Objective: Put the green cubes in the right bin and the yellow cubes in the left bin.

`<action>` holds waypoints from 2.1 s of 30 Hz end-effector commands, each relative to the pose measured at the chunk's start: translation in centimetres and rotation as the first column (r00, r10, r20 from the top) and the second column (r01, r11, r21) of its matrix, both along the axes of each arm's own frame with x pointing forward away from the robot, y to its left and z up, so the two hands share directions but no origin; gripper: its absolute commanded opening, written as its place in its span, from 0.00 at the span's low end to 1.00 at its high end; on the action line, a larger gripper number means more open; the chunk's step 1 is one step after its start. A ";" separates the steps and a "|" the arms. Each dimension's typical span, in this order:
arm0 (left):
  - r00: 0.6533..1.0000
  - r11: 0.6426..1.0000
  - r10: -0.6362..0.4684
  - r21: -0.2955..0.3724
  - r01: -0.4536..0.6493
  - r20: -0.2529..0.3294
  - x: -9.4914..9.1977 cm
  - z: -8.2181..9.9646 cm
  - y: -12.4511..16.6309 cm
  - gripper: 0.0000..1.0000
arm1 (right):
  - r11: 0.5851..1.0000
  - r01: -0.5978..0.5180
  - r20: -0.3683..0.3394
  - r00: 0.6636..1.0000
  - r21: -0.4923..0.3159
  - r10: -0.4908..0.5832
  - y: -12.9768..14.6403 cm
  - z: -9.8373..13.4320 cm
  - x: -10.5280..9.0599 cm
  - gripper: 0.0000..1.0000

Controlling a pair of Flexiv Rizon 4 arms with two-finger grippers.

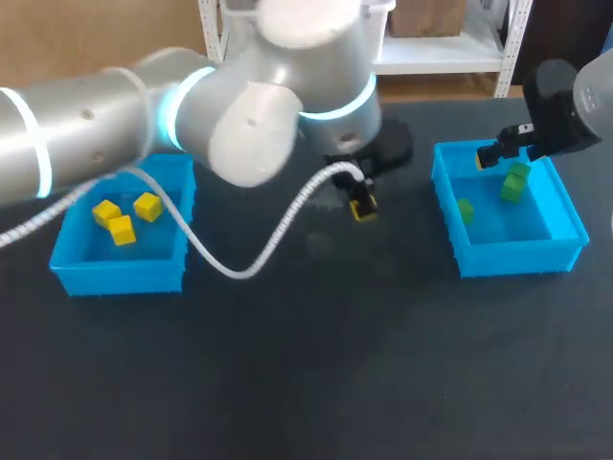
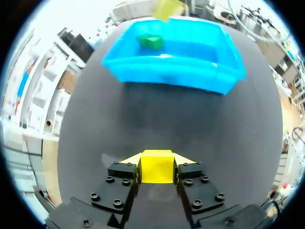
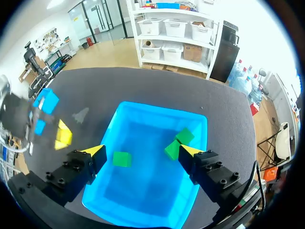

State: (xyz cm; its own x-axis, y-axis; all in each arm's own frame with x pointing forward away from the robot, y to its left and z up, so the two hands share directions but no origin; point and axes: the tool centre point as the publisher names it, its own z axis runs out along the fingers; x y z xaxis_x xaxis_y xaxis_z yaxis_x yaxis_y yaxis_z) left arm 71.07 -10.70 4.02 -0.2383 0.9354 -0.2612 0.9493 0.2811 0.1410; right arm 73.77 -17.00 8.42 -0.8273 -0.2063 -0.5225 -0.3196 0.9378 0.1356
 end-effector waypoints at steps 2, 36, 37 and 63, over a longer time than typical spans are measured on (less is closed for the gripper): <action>0.996 0.993 0.089 -0.079 -0.087 0.025 0.0 2.7 5.9 0.00 | 1.000 0.003 0.004 1.000 -0.002 -0.003 0.0 0.0 -0.2 1.00; 0.702 0.700 0.710 -0.165 -0.695 0.054 0.9 3.5 34.0 0.00 | 1.000 0.003 0.004 1.000 -0.002 -0.003 0.0 0.0 -0.2 1.00; 0.698 0.696 0.714 -0.166 -0.698 0.053 0.8 3.5 34.2 0.00 | 1.000 0.003 0.004 1.000 -0.002 -0.003 0.0 0.0 -0.2 1.00; 0.576 0.529 0.814 -0.315 -0.788 -0.076 0.3 4.6 35.1 1.00 | 1.000 0.003 0.004 1.000 -0.002 -0.003 0.0 0.0 -0.2 1.00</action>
State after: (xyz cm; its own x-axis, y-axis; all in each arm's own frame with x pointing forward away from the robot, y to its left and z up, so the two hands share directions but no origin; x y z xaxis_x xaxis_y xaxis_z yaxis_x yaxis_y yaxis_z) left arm 71.45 24.18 8.61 -0.8202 0.2364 -0.5209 0.2905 0.9566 -0.0234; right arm 73.77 -17.00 8.42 -0.8273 -0.2064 -0.5225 -0.3196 0.9378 0.1356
